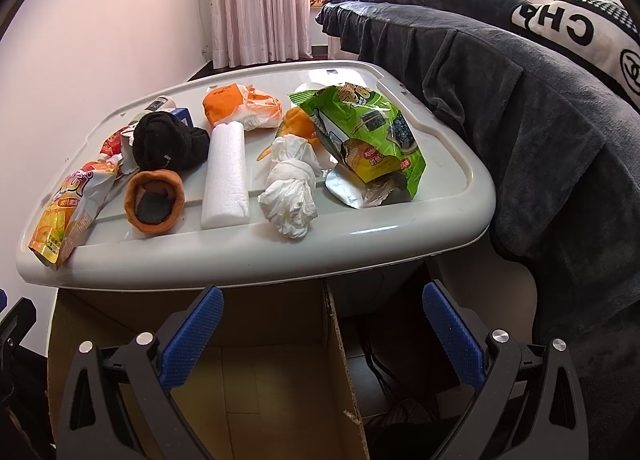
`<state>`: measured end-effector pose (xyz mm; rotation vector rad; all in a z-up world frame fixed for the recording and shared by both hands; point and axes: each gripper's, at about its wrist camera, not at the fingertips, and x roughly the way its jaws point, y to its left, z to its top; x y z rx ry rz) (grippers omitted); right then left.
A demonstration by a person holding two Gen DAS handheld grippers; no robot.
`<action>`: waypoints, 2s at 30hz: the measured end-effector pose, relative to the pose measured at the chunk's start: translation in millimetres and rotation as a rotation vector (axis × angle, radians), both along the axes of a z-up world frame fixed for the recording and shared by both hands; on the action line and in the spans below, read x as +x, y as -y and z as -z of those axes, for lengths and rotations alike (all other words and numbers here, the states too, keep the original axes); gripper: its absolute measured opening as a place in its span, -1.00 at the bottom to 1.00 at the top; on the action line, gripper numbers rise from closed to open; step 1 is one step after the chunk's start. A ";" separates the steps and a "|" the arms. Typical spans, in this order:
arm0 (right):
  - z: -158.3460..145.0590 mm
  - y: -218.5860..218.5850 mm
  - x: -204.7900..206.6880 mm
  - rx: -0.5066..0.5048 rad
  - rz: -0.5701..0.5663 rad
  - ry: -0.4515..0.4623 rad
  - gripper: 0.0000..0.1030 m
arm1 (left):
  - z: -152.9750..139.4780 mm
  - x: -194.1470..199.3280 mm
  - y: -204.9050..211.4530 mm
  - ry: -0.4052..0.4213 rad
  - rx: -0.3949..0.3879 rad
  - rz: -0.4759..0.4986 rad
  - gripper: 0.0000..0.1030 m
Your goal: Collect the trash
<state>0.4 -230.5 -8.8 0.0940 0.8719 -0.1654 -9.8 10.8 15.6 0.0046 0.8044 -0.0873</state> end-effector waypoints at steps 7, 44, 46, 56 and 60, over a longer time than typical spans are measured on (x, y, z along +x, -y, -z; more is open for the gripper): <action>-22.8 13.8 18.6 0.034 -0.037 -0.004 0.92 | -1.5 1.8 -1.7 -0.011 -0.009 -0.010 0.87; -20.2 88.8 120.0 0.219 -0.016 -0.027 -0.18 | -0.5 -3.1 6.2 -0.004 0.038 0.013 0.87; -24.6 85.2 114.7 0.178 -0.028 -0.021 -0.18 | -1.3 -4.3 5.3 -0.002 0.031 0.010 0.87; -51.8 111.9 51.0 0.458 0.009 0.132 -0.18 | -8.4 9.1 -0.7 -0.025 0.008 -0.014 0.87; -49.2 112.2 38.0 0.403 0.044 0.125 -0.18 | -11.8 26.2 2.1 -0.025 0.016 -0.017 0.87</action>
